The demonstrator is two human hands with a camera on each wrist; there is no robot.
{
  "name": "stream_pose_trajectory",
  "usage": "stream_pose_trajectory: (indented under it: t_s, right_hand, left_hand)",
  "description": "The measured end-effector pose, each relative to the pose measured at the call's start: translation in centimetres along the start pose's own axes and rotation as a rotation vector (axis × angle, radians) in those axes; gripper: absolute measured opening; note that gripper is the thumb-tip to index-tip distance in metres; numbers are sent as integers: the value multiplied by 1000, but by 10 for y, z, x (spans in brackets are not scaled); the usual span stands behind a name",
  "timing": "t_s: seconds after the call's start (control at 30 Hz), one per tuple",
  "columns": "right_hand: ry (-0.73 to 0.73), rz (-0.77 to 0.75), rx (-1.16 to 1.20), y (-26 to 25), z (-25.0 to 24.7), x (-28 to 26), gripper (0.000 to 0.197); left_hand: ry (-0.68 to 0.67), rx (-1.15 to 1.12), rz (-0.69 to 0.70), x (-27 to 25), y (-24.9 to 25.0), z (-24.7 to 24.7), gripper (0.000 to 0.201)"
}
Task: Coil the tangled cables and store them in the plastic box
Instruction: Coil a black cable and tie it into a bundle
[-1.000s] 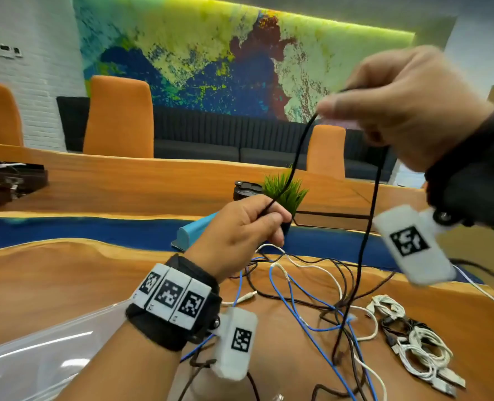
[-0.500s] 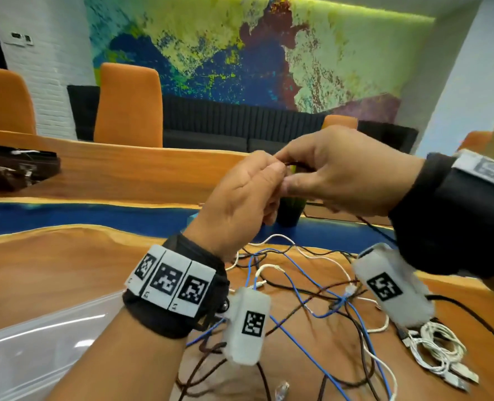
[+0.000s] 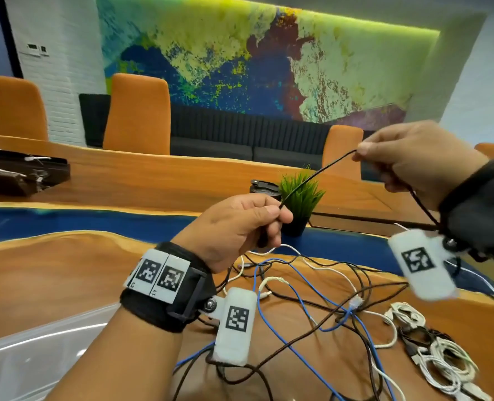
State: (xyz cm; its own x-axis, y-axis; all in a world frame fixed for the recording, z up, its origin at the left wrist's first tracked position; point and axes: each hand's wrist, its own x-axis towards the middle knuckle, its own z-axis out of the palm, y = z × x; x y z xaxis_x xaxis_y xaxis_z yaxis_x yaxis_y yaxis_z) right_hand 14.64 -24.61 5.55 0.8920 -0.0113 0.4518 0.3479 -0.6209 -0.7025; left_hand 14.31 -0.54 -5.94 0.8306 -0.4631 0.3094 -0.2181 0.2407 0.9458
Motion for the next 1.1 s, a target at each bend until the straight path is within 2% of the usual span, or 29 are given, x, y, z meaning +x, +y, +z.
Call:
stream_pose_trajectory:
  t_s: [0.07, 0.1, 0.13, 0.17, 0.2, 0.27, 0.37, 0.43, 0.5, 0.6, 0.67, 0.7, 0.8, 0.87, 0.9, 0.97, 1.1]
  right_hand:
    - [-5, -191, -402, 4, 9, -13, 12]
    - [-62, -302, -550, 5, 16, -22, 26]
    - [-147, -405, -563, 7, 23, -30, 36]
    - [-224, -471, -472, 9, 31, -35, 36]
    - [-280, -493, -312, 13, 39, -39, 26]
    - [-267, -412, 47, 22, 49, -39, 14]
    - [-117, -200, 382, 39, 55, -39, 17]
    - [-86, -150, 407, 50, 63, -41, 18]
    - [-90, -220, 226, 60, 72, -47, 20]
    - [-248, -380, -117, 65, 75, -58, 19]
    - [-339, -418, -310, 60, 70, -64, 10]
    - [-350, -444, -393, 57, 67, -66, 12]
    - [-289, -542, -502, 50, 57, -72, 28]
    - [-205, -576, -466, 47, 50, -78, 27]
    - [-157, -581, -429, 47, 48, -80, 24]
    - [-47, -604, -344, 48, 45, -80, 17]
    - [198, -631, -182, 57, 39, -71, 9]
  left_hand:
    - [30, -53, -16, 1, 2, 5, 24]
    - [40, -63, -17, 2, 3, 9, 25]
    - [47, -66, -15, 3, 3, 14, 25]
    - [57, -79, -11, 5, 3, 19, 25]
    - [72, -113, -6, 6, 3, 24, 24]
    - [116, -273, -7, 9, 3, 28, 24]
    - [104, -561, -29, 11, 3, 28, 23]
    - [79, -651, -35, 12, 3, 28, 20]
    - [101, -661, -10, 14, -1, 31, 20]
    - [162, -540, 56, 15, -7, 39, 21]
    - [180, -392, 121, 16, -10, 44, 22]
    - [187, -291, 152, 16, -12, 46, 23]
    - [218, 241, 279, 16, -17, 47, 20]
    - [188, 582, 349, 15, -19, 44, 20]
    - [168, 670, 358, 15, -19, 43, 20]
    - [108, 664, 333, 14, -18, 41, 19]
    - [21, 363, 195, 12, -16, 41, 20]
